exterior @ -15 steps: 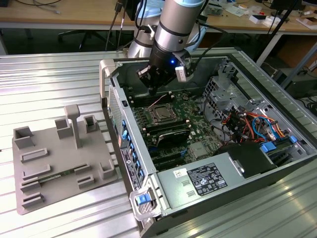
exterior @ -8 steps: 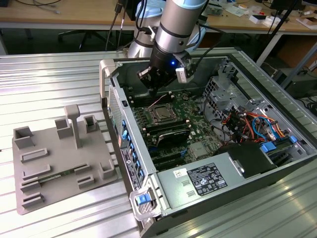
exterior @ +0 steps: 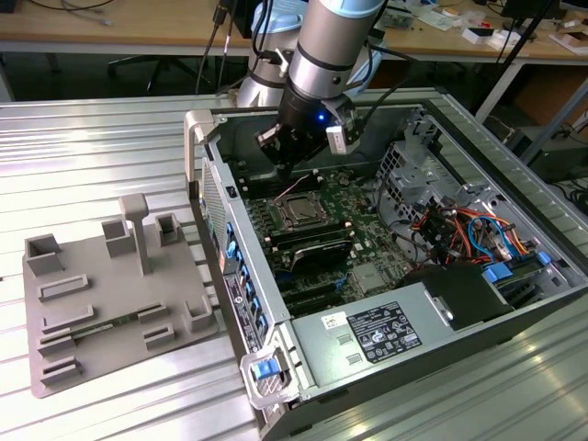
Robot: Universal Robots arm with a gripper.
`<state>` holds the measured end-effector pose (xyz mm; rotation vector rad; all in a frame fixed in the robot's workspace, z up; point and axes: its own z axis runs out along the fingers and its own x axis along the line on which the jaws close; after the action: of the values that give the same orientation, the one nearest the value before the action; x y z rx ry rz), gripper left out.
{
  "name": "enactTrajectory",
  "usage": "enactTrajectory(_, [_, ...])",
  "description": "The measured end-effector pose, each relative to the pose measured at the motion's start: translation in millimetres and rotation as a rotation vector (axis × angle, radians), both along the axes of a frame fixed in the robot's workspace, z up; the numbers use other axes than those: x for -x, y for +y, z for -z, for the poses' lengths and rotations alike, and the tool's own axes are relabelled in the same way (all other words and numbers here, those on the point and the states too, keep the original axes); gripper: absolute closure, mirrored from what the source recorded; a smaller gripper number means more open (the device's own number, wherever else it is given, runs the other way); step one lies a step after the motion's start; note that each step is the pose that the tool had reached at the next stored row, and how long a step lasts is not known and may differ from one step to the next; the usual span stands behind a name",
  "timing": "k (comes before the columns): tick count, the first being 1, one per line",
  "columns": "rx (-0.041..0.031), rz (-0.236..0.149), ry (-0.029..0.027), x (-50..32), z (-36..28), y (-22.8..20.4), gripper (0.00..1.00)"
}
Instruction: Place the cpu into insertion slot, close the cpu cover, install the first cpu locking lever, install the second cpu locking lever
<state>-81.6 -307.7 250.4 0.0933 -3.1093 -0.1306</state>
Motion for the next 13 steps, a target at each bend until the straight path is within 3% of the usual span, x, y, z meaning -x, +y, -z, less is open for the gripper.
enactTrajectory(13, [0.0000,0.000,0.0000,-4.3,3.4,0.0,0.89])
